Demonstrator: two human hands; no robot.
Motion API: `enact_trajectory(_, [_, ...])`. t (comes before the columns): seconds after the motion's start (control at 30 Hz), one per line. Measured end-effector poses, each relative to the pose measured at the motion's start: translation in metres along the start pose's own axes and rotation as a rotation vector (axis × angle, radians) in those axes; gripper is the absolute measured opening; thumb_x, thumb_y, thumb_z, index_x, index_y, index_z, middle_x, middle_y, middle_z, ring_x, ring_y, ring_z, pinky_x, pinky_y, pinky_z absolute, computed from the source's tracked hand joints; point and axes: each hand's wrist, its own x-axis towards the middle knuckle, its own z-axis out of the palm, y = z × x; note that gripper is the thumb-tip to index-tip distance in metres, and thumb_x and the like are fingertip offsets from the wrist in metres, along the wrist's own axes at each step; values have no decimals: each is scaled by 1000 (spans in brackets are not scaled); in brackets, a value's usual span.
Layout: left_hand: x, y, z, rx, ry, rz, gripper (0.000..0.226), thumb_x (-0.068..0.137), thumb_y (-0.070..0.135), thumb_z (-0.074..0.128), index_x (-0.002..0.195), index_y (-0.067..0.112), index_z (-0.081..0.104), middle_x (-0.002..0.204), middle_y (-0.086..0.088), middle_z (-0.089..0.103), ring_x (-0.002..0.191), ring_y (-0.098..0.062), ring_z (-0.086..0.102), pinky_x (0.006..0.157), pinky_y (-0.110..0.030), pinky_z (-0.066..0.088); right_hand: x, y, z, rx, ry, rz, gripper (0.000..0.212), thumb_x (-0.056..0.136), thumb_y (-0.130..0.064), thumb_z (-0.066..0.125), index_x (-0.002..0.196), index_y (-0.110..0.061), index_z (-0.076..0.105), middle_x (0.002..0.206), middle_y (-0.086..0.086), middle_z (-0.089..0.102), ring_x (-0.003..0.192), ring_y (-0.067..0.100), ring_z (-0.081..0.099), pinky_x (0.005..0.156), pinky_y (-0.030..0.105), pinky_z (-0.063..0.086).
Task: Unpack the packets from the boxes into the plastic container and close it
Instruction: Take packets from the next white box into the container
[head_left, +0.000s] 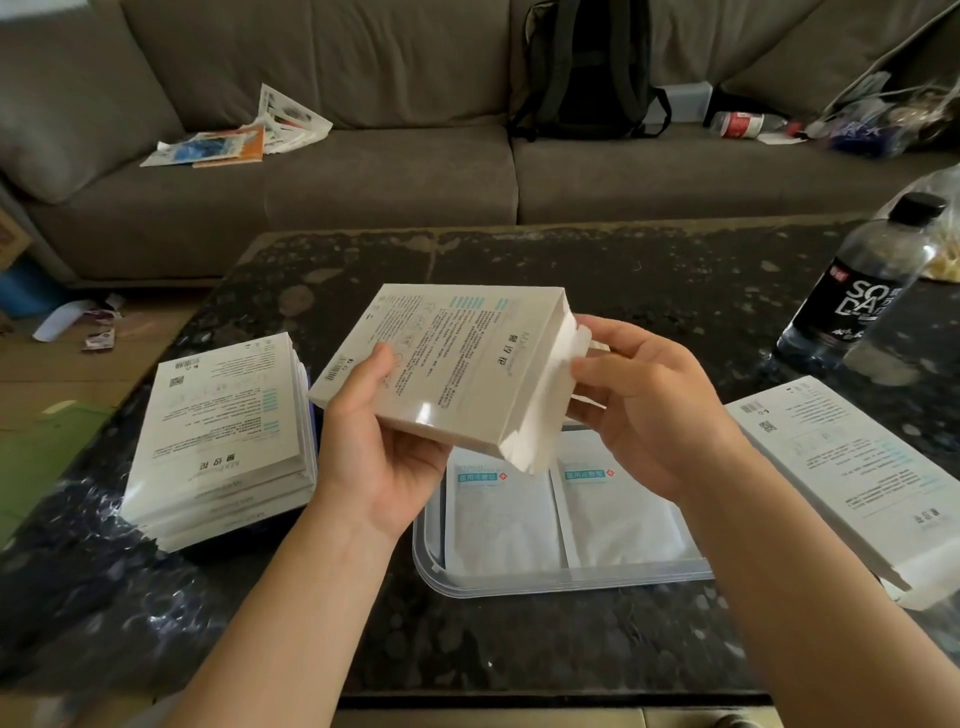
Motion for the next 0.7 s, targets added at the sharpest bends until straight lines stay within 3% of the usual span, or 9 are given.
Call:
enact_trajectory(0.07, [0, 1, -1, -33, -2, -12, 36, 103, 34, 57, 133, 17, 65, 116, -12, 78, 100, -27, 78, 64, -36, 65, 1, 2, 1, -204, 78, -49, 36, 92, -8, 69, 124, -21, 61, 102, 2, 74, 98, 23, 73, 80, 37, 62])
enact_trajectory(0.13, [0, 2, -2, -47, -9, -23, 36, 102, 34, 58, 134, 17, 64, 117, -13, 77, 100, -27, 78, 63, -36, 65, 0, 5, 4, -458, 166, -156, 25, 87, -18, 77, 105, -22, 60, 90, 6, 72, 84, 25, 72, 72, 36, 63])
enact_trajectory(0.2, [0, 2, -1, -47, -29, -40, 35, 103, 34, 58, 133, 17, 64, 117, -13, 77, 101, -27, 78, 63, -36, 65, -1, 4, 7, -584, 195, -279, 18, 86, -20, 77, 86, -19, 59, 83, 9, 70, 76, 27, 67, 66, 38, 61])
enact_trajectory(0.3, [1, 0, -2, -48, -71, -67, 38, 102, 35, 57, 135, 18, 62, 124, -16, 75, 107, -30, 76, 68, -40, 66, -3, 1, 8, -657, 159, -359, 10, 90, -18, 72, 86, -23, 65, 84, -4, 73, 75, 15, 68, 65, 26, 60])
enact_trajectory(0.4, [3, -3, -3, -15, -128, -84, 45, 100, 38, 58, 142, 23, 59, 133, -18, 69, 119, -36, 70, 80, -55, 62, -5, -2, 9, -613, 127, -263, 15, 98, -16, 62, 102, -23, 74, 95, -12, 74, 73, 5, 69, 56, 19, 56])
enact_trajectory(0.57, [4, -7, -2, 30, -208, -109, 48, 97, 39, 57, 143, 25, 57, 133, -19, 69, 118, -40, 70, 81, -66, 58, -7, -9, 11, -346, 40, -67, 18, 99, -17, 60, 110, -16, 75, 100, -8, 77, 82, 15, 76, 64, 31, 62])
enact_trajectory(0.7, [3, -9, -1, 61, -201, -114, 44, 98, 39, 57, 140, 27, 59, 130, -17, 71, 117, -37, 71, 78, -60, 61, -8, -9, 10, -232, 32, -25, 14, 96, -12, 63, 106, -12, 73, 92, -5, 79, 84, 14, 77, 66, 31, 63])
